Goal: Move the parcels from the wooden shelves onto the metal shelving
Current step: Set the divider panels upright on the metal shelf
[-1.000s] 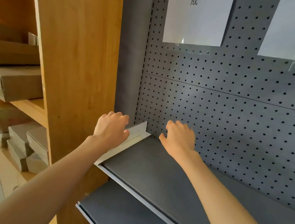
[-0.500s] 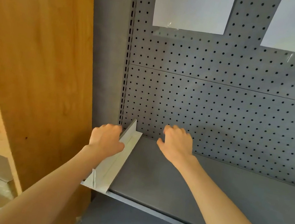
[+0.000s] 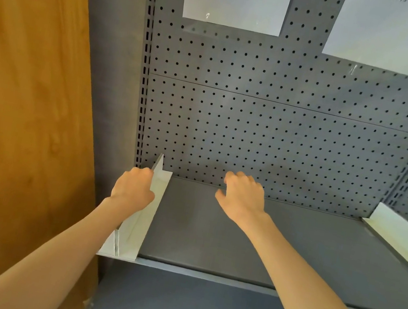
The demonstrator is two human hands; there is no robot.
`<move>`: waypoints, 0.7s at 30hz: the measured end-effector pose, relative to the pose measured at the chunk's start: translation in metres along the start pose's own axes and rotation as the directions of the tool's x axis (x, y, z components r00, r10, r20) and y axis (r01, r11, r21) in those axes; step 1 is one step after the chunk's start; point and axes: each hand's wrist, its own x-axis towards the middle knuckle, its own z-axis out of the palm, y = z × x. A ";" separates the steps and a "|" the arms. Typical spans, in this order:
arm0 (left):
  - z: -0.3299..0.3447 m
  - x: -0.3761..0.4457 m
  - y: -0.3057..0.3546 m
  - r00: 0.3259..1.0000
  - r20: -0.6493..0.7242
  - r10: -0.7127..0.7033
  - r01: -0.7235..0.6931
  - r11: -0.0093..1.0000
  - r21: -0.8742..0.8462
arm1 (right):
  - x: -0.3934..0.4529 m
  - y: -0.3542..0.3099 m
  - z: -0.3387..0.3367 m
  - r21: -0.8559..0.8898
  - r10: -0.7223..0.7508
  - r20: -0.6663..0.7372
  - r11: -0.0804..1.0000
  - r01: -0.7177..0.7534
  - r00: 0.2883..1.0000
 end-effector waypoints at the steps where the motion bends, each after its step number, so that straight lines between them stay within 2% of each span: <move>1: -0.001 0.000 0.000 1.000 -0.001 -0.002 0.002 1.000 -0.001 | -0.003 0.002 -0.001 -0.007 0.002 0.001 1.000 -0.002 1.000; 9: -0.009 -0.005 0.047 0.999 -0.023 0.037 -0.037 0.999 0.001 | -0.025 0.050 -0.016 -0.054 0.023 -0.016 0.998 -0.024 1.000; 15: -0.005 -0.021 0.115 0.997 -0.045 0.062 -0.062 0.998 -0.008 | -0.045 0.101 -0.035 -0.044 -0.009 -0.035 0.999 0.008 0.999; 21: 0.012 -0.039 0.185 0.997 -0.057 0.059 -0.061 0.998 -0.023 | -0.064 0.159 -0.046 -0.113 -0.048 -0.037 0.993 0.043 0.998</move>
